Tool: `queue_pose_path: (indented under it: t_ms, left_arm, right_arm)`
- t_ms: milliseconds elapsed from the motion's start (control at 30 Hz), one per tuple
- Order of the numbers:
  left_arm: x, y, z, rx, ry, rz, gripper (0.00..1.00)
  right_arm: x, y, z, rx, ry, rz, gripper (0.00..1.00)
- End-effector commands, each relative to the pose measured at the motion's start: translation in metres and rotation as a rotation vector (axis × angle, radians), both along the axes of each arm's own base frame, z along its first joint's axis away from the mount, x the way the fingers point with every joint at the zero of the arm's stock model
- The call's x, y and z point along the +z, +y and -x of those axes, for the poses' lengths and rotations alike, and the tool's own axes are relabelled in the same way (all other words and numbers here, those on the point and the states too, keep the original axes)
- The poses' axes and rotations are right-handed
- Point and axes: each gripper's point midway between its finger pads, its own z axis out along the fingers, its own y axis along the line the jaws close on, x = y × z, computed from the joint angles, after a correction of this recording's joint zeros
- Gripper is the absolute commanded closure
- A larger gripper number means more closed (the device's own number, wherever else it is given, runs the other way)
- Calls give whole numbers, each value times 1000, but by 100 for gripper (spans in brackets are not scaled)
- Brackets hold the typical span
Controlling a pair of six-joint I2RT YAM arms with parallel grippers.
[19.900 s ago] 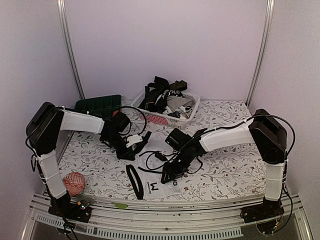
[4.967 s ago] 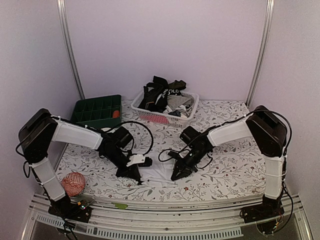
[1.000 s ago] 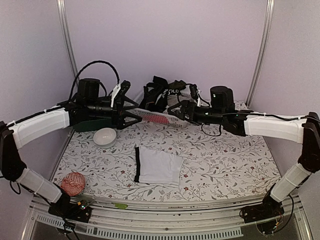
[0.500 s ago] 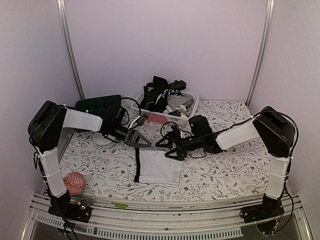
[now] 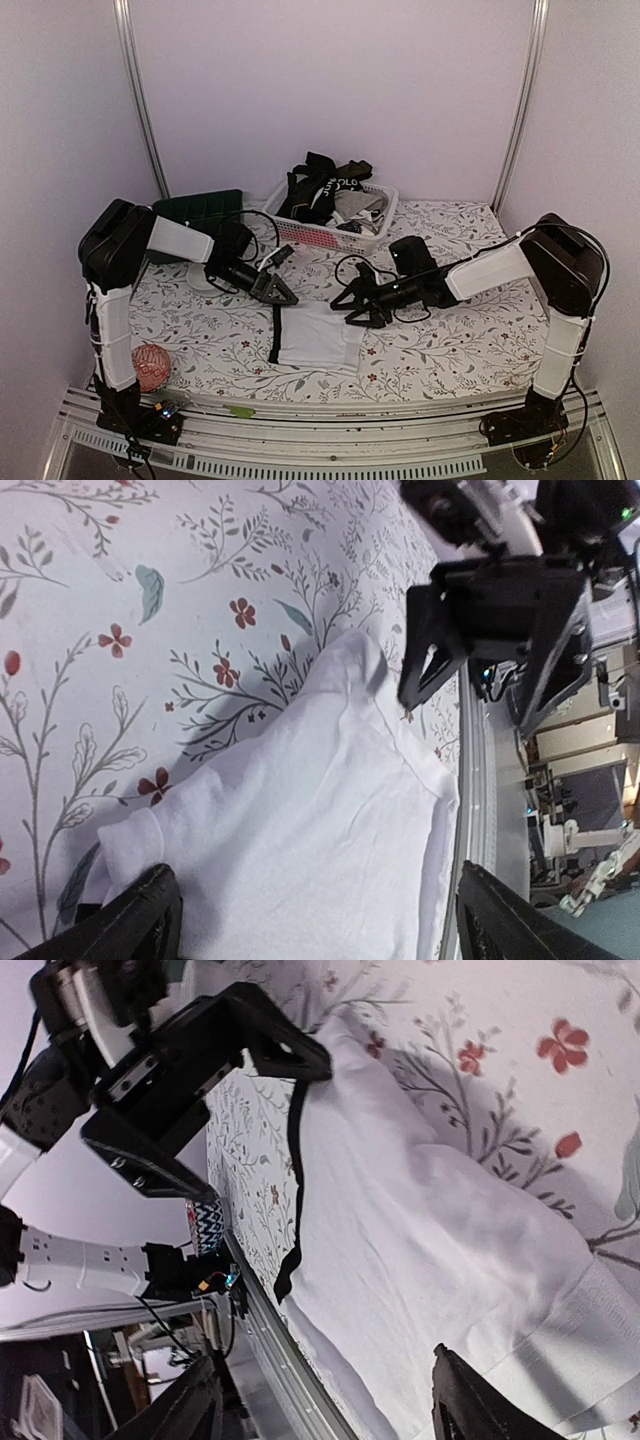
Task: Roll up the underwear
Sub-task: Adjust the underwear at the center of the board.
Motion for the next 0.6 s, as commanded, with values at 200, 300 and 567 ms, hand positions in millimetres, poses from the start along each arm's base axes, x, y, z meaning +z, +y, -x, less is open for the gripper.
queue_pose_path:
  t_ms: [200,300,567]
  left_arm:
    - [32,17,15,-191,-289,-95,25]
    - [19,21,7,-202,-322,-159,41]
    - [-7,13,0,-206,-262,-199,62]
  right_arm:
    - [6,-11,-27,232,-353,245,45]
    - [-3,-4,-45,259,-419,279,46]
    - [-29,11,-59,355,-438,310,49]
